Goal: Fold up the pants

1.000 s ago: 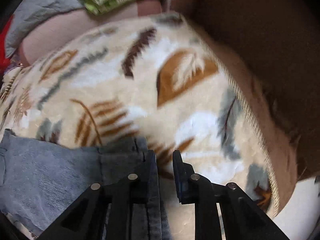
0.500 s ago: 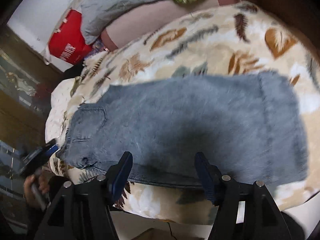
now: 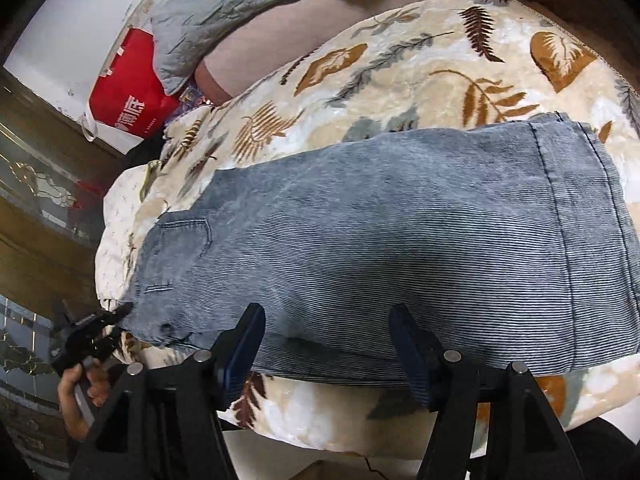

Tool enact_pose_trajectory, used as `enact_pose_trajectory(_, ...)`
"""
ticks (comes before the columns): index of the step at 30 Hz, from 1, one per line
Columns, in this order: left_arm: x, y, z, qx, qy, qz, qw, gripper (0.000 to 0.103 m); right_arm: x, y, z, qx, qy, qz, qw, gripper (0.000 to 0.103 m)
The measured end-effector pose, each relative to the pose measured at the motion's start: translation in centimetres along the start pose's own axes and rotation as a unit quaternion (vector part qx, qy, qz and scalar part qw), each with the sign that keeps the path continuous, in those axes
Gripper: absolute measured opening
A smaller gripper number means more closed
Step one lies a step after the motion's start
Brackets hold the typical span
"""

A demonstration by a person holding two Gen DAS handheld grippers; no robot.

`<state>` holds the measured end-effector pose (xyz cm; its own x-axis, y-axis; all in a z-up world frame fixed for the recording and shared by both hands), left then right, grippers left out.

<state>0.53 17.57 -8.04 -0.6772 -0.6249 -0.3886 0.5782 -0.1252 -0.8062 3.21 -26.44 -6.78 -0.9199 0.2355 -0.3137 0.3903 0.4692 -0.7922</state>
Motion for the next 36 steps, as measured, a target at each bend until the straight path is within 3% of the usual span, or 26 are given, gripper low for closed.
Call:
enact_pose_trajectory(6,-1.0,-0.7,1.2,-0.007,0.039,0.019,0.9990,0.020,-0.6,0.1,1.9,0.022,0.013,-0.002,1.000,0.068)
enact_pose_trajectory(8,-1.0,0.6,0.0,-0.010,0.014,-0.009,0.9998,0.030,-0.5,0.8,3.5,0.037,0.031,-0.021,0.999,0.068)
enact_pose_trajectory(10,-0.8,1.2,-2.1,-0.005,-0.027,-0.023,0.9994,0.033,-0.6,0.5,4.5,0.014,0.054,-0.023,0.998,0.068)
enact_pose_trajectory(13,-1.5,-0.1,-3.2,-0.028,-0.014,0.015,0.9994,0.027,-1.3,-1.7,5.0,0.032,0.055,-0.001,0.998,0.068)
enact_pose_trajectory(14,-1.6,-0.3,-3.1,-0.028,-0.009,0.018,0.9994,0.020,-1.6,-2.6,5.1,0.029,0.053,0.015,0.998,0.068)
enact_pose_trajectory(17,-2.1,-0.9,-2.6,-0.028,0.000,0.029,0.9992,0.013,-1.6,-3.0,7.1,0.043,0.071,0.017,0.996,0.071)
enact_pose_trajectory(19,-2.5,-1.4,-2.0,-0.027,0.010,0.039,0.9988,0.013,-1.0,-2.3,8.6,0.057,0.094,-0.004,0.994,0.071)
enact_pose_trajectory(28,-3.0,-2.6,0.0,-0.018,0.056,0.052,0.9969,0.015,-0.9,-4.3,8.2,0.076,0.057,0.023,0.995,0.071)
enact_pose_trajectory(30,-2.9,-2.0,-1.8,-0.028,0.024,0.042,0.9985,0.017,-0.5,-3.1,9.2,0.080,0.083,-0.011,0.993,0.072)
enact_pose_trajectory(32,-3.2,-2.0,-4.3,-0.044,-0.027,0.045,0.9977,0.017,-0.7,-3.6,9.1,0.075,0.091,-0.009,0.993,0.072)
enact_pose_trajectory(36,-4.5,-5.4,-6.2,-0.080,-0.068,0.121,0.9871,0.016,-0.3,-3.9,10.2,0.067,0.103,-0.019,0.992,0.072)
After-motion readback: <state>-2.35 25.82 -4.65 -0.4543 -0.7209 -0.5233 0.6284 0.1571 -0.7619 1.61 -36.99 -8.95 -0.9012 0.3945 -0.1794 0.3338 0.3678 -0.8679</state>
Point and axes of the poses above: each gripper's, at about its wrist camera, not at the fingertips, and y roughly the way its jaws point, z to its right, x to its underside, the point moved 6 cm from there along y, roughly the way its jaws point, and after that the axes turned 3 degrees about y, right-handed, at the moved point
